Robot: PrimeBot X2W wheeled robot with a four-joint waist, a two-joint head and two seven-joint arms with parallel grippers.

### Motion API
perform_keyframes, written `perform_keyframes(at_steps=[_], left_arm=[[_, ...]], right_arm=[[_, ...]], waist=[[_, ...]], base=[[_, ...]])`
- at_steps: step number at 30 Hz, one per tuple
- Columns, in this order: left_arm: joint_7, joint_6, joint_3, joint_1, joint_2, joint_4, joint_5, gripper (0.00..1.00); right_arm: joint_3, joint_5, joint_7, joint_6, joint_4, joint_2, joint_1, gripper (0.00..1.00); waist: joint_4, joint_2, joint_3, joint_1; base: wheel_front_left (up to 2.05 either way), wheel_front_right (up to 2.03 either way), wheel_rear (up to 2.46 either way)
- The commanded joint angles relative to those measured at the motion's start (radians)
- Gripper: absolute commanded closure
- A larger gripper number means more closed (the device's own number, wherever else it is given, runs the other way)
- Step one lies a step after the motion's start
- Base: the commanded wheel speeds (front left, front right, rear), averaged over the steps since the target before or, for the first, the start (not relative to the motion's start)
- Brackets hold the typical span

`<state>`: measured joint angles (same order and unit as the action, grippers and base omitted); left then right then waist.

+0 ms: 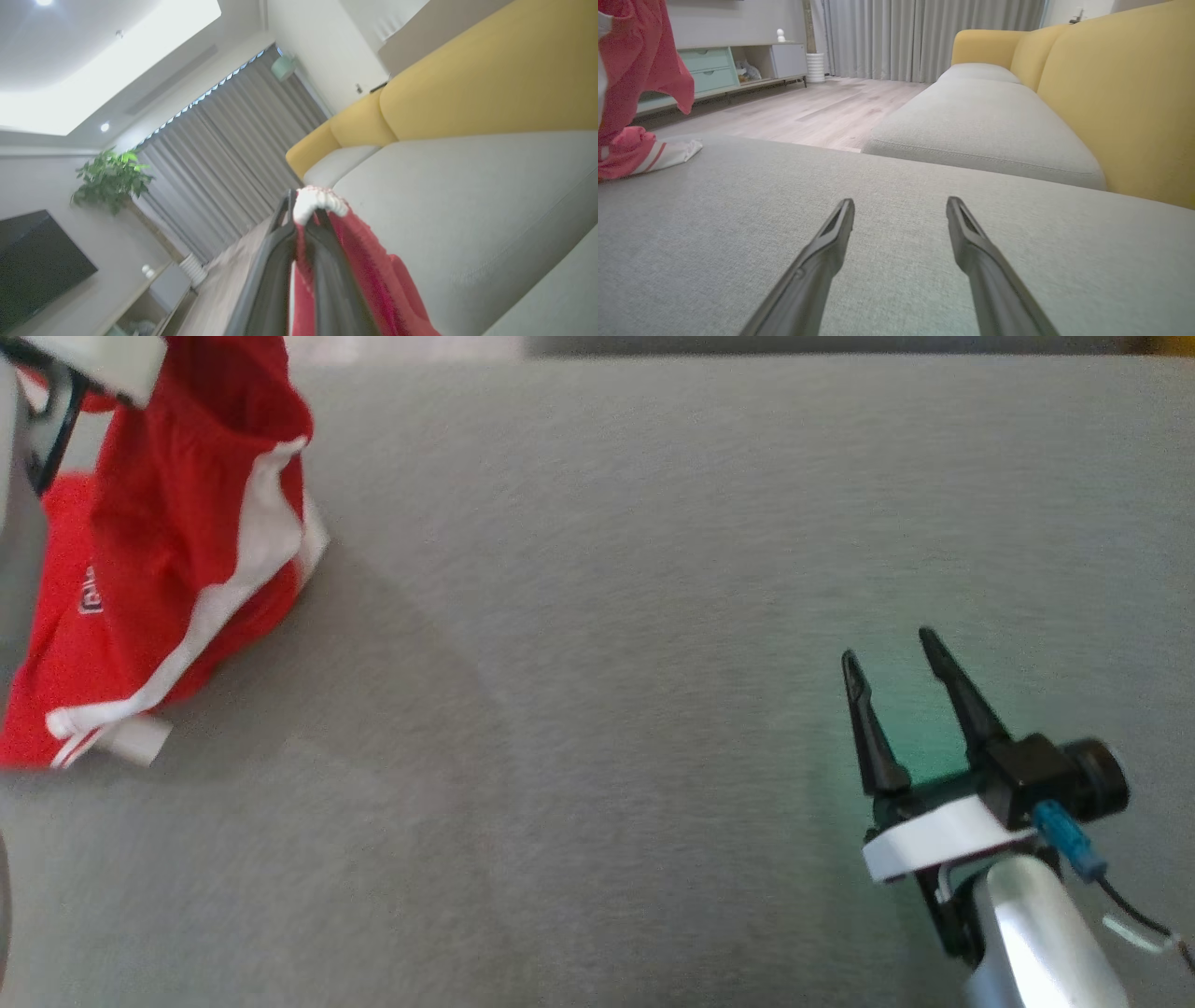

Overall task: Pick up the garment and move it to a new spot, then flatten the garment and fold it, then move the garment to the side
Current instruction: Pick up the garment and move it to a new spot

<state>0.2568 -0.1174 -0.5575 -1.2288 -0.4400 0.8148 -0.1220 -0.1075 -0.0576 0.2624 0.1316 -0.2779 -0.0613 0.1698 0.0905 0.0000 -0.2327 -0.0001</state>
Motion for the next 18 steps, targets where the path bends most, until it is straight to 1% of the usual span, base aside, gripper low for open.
perform_keyframes(at_steps=[1, 3, 5, 10, 12, 13, 18], left_arm=[[0.005, -0.008, 0.007, -0.082, -0.051, -0.044, -0.007, 1.0], [0.005, -0.012, -0.015, -0.099, -0.042, -0.056, -0.045, 1.0], [0.004, -0.012, -0.077, -0.11, -0.042, -0.081, -0.088, 1.0], [0.002, -0.013, -0.197, -0.161, -0.063, -0.141, -0.175, 1.0], [0.003, -0.013, -0.236, -0.174, -0.06, -0.164, -0.207, 1.0], [0.003, -0.013, -0.236, -0.174, -0.06, -0.164, -0.207, 1.0], [0.004, -0.013, -0.338, -0.156, -0.053, -0.233, -0.285, 1.0]], right_arm=[[-0.04, 0.046, -0.001, -0.001, 0.042, 0.01, -0.018, 0.0], [-0.049, 0.077, -0.001, -0.001, 0.056, 0.011, -0.02, 0.0], [-0.049, 0.102, -0.001, -0.001, 0.065, 0.011, -0.023, 0.0], [-0.053, 0.142, -0.001, -0.001, 0.089, 0.011, -0.025, 0.0], [-0.054, 0.152, -0.001, -0.001, 0.095, 0.011, -0.023, 0.0], [-0.054, 0.152, -0.001, -0.001, 0.095, 0.011, -0.023, 0.0], [-0.051, 0.17, -0.001, -0.001, 0.106, 0.011, -0.016, 0.0]], waist=[[-0.147, 0.0, 0.116, 0.0001], [-0.2, 0.0, 0.135, 0.0001], [-0.25, 0.0, 0.15, 0.0001], [-0.344, 0.0, 0.152, 0.0001], [-0.368, 0.0, 0.144, 0.0001], [-0.368, 0.0, 0.144, 0.0001], [-0.391, 0.0, 0.111, 0.0001]], base=[[0.0, 0.0, 0.0], [0.0, 0.0, 0.0], [0.0, 0.0, 0.0], [0.0, 0.0, 0.0], [0.0, 0.0, 0.0], [0.0, 0.0, 0.0], [0.0, 0.0, 0.0]])
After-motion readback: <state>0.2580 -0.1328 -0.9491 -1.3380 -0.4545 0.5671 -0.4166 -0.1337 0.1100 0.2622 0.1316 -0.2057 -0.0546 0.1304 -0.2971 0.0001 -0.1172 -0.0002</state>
